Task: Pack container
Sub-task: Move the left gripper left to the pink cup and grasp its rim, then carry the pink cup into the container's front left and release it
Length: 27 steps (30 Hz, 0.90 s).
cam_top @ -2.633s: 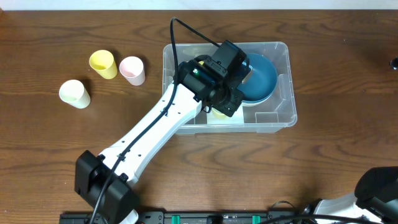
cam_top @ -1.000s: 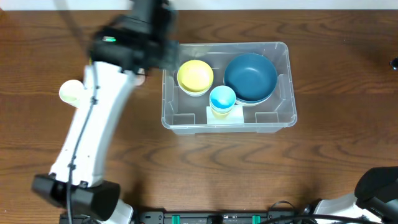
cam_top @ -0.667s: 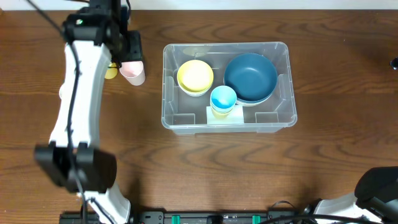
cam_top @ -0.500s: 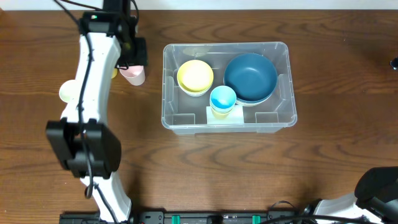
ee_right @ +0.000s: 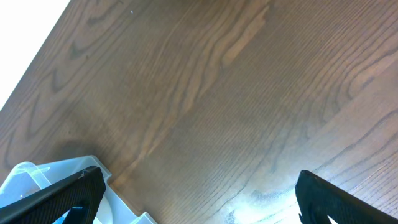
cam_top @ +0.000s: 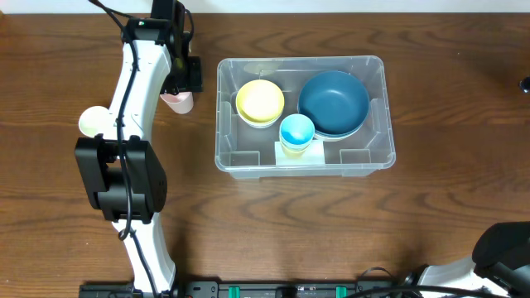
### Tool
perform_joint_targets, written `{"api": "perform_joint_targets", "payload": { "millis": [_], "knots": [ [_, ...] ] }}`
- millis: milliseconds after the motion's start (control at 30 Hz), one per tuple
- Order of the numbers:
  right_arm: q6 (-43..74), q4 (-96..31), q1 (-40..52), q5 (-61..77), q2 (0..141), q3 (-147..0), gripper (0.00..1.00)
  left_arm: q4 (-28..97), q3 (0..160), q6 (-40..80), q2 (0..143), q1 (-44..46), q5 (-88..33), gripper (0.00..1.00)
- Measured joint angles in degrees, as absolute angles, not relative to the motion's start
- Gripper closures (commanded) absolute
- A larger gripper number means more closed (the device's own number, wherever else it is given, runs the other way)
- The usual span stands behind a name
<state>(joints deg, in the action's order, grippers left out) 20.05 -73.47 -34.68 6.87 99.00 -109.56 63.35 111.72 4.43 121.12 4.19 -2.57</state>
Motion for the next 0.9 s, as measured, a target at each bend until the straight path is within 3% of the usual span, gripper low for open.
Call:
{"api": "perform_joint_targets", "payload": {
  "millis": [267,367,567,767,900],
  "knots": [
    [20.05,-73.47,-34.68,6.87,99.0,-109.56,0.01,62.61,111.66,4.05,124.38,4.19,-2.57,0.47],
    [20.05,-73.47,-34.68,6.87,99.0,-109.56,0.01,62.52,111.35,4.05,126.06,4.19,-2.57,0.57],
    [20.05,-73.47,-34.68,6.87,99.0,-109.56,0.01,61.43,111.09,3.79,127.57,4.19,-2.57,0.59],
    [20.05,-73.47,-34.68,6.87,99.0,-109.56,0.01,61.04,111.09,3.66,127.74,4.19,-2.57,0.92],
    [20.05,-73.47,-34.68,6.87,99.0,-109.56,0.01,61.1,111.07,3.16,127.74,4.23,-1.69,0.94]
  ]
}}
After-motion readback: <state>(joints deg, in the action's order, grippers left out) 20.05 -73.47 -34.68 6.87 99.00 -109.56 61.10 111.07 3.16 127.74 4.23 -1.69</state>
